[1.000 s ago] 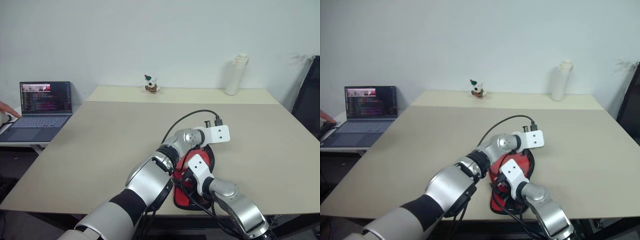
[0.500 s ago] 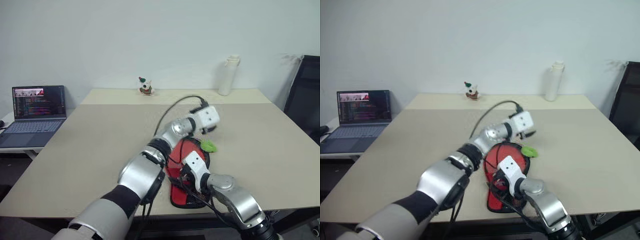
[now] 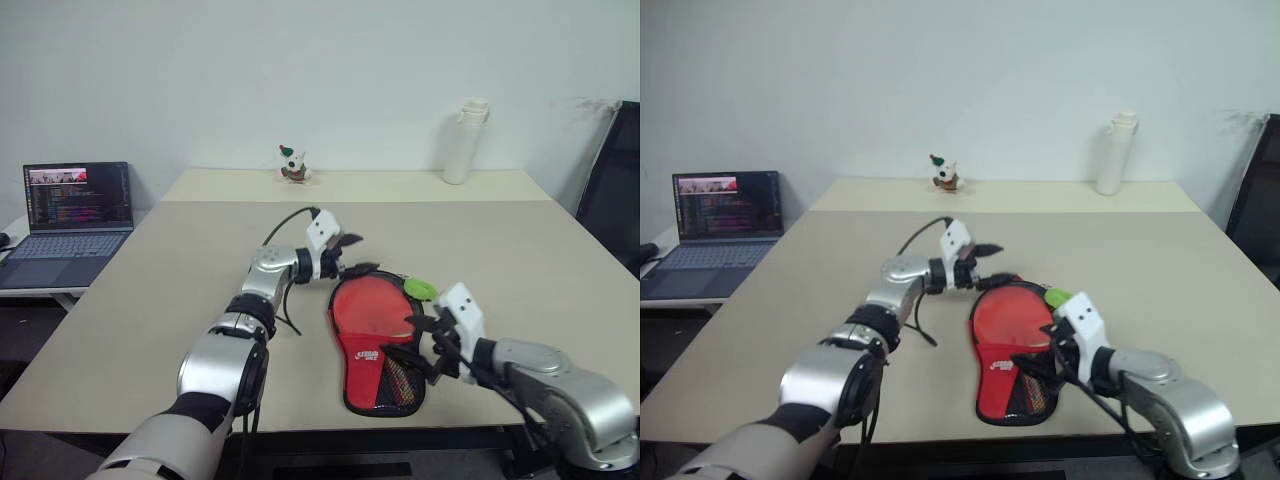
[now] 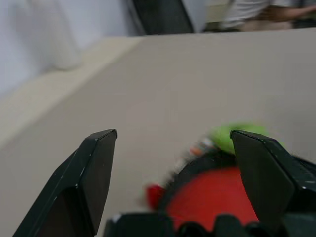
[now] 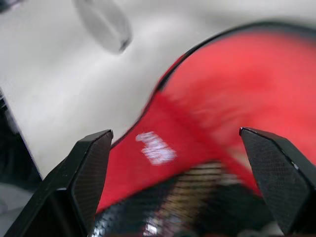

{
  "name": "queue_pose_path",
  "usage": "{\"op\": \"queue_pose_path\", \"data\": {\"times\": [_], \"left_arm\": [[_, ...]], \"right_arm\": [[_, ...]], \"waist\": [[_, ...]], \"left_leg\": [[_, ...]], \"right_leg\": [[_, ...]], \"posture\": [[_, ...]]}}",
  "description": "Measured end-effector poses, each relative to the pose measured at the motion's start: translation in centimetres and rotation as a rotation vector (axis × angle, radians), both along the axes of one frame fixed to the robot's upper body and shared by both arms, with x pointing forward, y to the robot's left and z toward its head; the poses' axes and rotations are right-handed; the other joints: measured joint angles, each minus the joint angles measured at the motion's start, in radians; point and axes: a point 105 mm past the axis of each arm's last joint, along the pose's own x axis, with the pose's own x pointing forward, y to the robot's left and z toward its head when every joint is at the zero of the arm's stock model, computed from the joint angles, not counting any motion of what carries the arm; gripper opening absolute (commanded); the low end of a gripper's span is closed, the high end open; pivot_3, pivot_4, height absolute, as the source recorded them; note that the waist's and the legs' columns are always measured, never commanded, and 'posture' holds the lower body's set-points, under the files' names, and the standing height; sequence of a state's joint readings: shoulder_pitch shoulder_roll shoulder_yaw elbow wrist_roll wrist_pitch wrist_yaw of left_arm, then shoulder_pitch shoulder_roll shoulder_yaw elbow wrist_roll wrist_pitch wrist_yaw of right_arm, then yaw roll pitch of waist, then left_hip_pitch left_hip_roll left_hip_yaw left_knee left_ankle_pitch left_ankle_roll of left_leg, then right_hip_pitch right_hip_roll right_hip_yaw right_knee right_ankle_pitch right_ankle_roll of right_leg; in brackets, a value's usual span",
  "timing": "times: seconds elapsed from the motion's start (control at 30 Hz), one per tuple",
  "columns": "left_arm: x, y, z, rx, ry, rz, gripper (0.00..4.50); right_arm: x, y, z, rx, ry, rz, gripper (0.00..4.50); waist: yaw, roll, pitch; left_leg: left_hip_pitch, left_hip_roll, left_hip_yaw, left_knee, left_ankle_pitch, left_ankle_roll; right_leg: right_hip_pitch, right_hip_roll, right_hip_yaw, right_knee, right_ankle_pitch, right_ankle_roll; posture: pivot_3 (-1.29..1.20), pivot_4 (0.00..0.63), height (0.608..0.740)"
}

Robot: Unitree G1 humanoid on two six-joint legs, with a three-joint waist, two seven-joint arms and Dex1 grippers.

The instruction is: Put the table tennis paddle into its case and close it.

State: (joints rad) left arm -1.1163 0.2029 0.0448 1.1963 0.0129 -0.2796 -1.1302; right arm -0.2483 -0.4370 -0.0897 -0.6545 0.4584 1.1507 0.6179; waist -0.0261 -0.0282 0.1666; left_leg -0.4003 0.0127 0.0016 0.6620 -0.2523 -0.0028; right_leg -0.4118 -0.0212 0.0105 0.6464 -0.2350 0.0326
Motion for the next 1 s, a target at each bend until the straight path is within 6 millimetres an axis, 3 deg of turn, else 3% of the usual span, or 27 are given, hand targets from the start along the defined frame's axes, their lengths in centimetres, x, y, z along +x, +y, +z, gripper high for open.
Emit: {"op": "queue_pose_path", "data": {"times": [0.13,0.3,0.47,0.8,0.93,1.0], "left_arm": [[-1.2,-0.3,-2.3,0.037,0.052,-0.052,3.99],[-1.5,-1.4,-3.9,0.096,0.062,-0.051,3.99],[-1.6,-2.0,-5.5,0.164,0.066,-0.029,3.99],[-1.4,-1.6,-6.1,0.176,0.069,0.003,3.99],[-1.4,-1.5,-6.2,0.169,0.07,0.007,3.99],[-1.4,-1.4,-6.2,0.169,0.068,0.008,4.03]], "right_arm": [[1.1,-2.9,0.7,-0.053,-0.034,-0.11,4.5],[3.7,-4.1,0.4,-0.124,-0.091,-0.186,4.5],[7.1,-3.4,-0.2,-0.207,-0.18,-0.213,4.5],[9.7,-2.2,-1.8,-0.256,-0.221,-0.202,4.5],[10.7,-2.8,-2.9,-0.3,-0.212,-0.232,4.5],[11.1,-3.1,-3.3,-0.313,-0.211,-0.249,4.12]], "waist": [[0.001,-0.001,0.001],[0.0,-0.002,0.003],[-0.003,-0.003,0.003],[-0.002,-0.003,0.004],[-0.002,-0.002,0.003],[-0.003,-0.002,0.003]], "left_leg": [[0.0,-0.001,0.001,0.001,0.0,0.0],[0.0,-0.001,0.002,0.001,0.0,0.0],[0.001,-0.002,0.003,0.0,0.0,0.0],[0.0,-0.001,0.004,0.001,0.0,0.0],[0.0,-0.001,0.004,0.001,0.0,0.0],[0.001,-0.001,0.004,0.001,0.0,0.0]], "right_leg": [[0.0,-0.001,0.002,0.0,0.0,0.0],[0.0,-0.001,0.003,0.0,0.0,0.001],[-0.001,0.001,0.003,0.001,0.0,0.001],[-0.001,0.0,0.004,0.001,0.001,0.0],[-0.001,0.001,0.004,0.002,0.001,-0.001],[-0.001,0.001,0.004,0.002,0.002,-0.001]], "posture": [[0.0,0.15,0.74],[0.0,0.15,0.74],[0.0,0.15,0.74],[0.0,0.15,0.74],[0.0,0.15,0.74],[0.0,0.15,0.74]]}}
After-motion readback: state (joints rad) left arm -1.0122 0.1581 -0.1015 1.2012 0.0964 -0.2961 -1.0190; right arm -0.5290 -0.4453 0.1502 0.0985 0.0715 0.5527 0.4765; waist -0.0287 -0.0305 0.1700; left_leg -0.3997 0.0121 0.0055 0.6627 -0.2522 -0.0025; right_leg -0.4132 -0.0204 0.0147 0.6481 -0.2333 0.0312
